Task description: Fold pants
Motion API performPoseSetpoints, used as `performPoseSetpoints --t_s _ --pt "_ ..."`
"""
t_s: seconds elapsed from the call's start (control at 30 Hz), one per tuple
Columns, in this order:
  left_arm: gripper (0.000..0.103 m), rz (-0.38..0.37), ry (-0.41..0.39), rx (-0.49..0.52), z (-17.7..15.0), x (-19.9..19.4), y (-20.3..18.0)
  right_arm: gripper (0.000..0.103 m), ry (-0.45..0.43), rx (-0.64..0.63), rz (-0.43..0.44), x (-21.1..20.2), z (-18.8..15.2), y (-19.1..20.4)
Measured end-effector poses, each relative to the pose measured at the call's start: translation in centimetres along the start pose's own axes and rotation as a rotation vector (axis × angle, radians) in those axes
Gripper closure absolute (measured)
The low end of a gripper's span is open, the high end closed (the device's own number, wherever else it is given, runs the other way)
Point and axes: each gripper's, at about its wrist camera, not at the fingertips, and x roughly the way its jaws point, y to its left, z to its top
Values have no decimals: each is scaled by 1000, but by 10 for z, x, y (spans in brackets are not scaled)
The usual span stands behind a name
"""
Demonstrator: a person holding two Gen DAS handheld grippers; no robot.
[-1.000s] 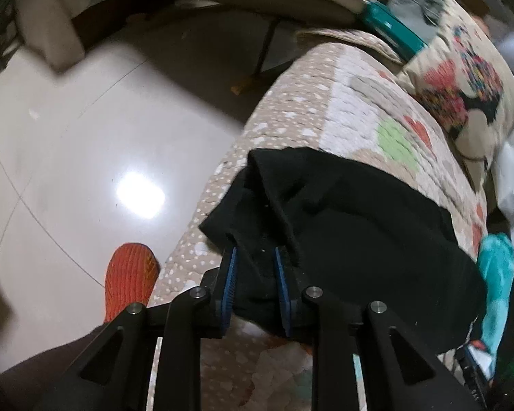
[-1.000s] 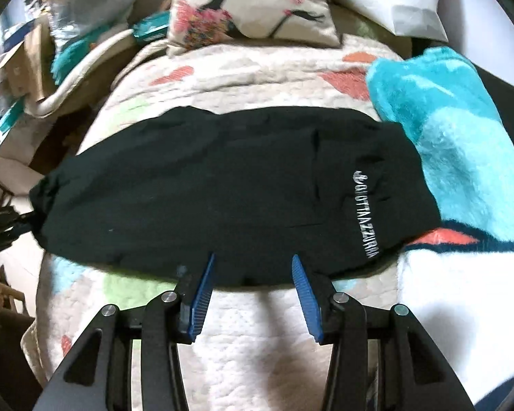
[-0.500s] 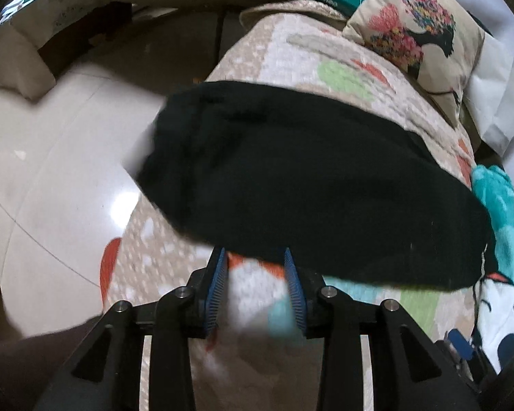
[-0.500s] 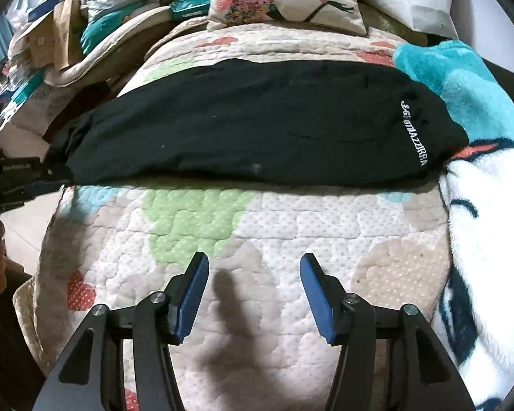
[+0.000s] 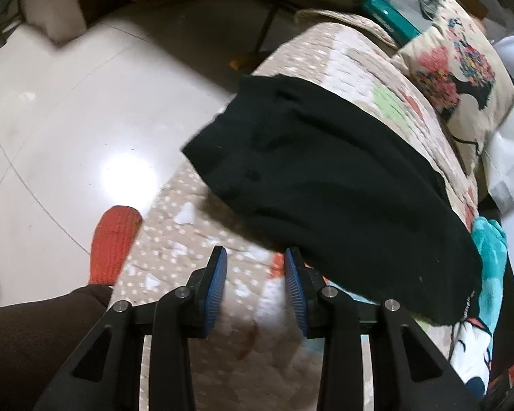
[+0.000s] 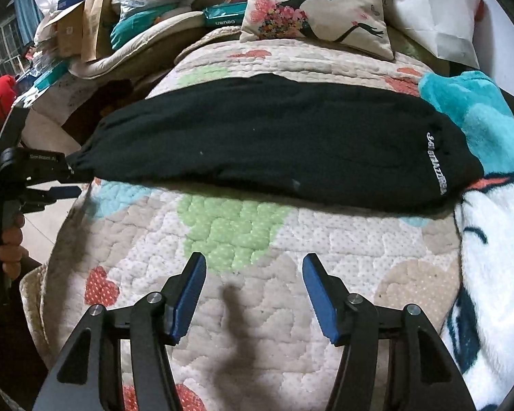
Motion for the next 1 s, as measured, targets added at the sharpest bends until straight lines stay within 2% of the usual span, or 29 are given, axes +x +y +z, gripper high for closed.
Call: performPoseSetpoints --t_s 0.13,0.33,0.4,0.57,0.67,0.73,0.9,1.0 --pt "69 2 3 8 2 2 -4 40 -16 -14 32 -1 21 2" --pt "64 -20 5 -107 13 5 23 37 -2 -95 86 16 67 24" --pt "64 -15 10 -190 19 6 38 37 10 -140 124 27 84 36" --pt "57 -122 4 -400 24 18 56 37 22 -296 215 58 133 78" --pt "54 -140 -16 -403 24 26 54 37 62 -370 266 75 160 103" --pt "49 -178 -29 -405 27 26 55 36 104 -410 309 91 180 122" --pt "49 -263 -31 -468 20 24 68 36 173 -476 316 128 211 164" --pt "49 -284 -49 -462 17 16 67 36 225 -526 315 152 220 190"
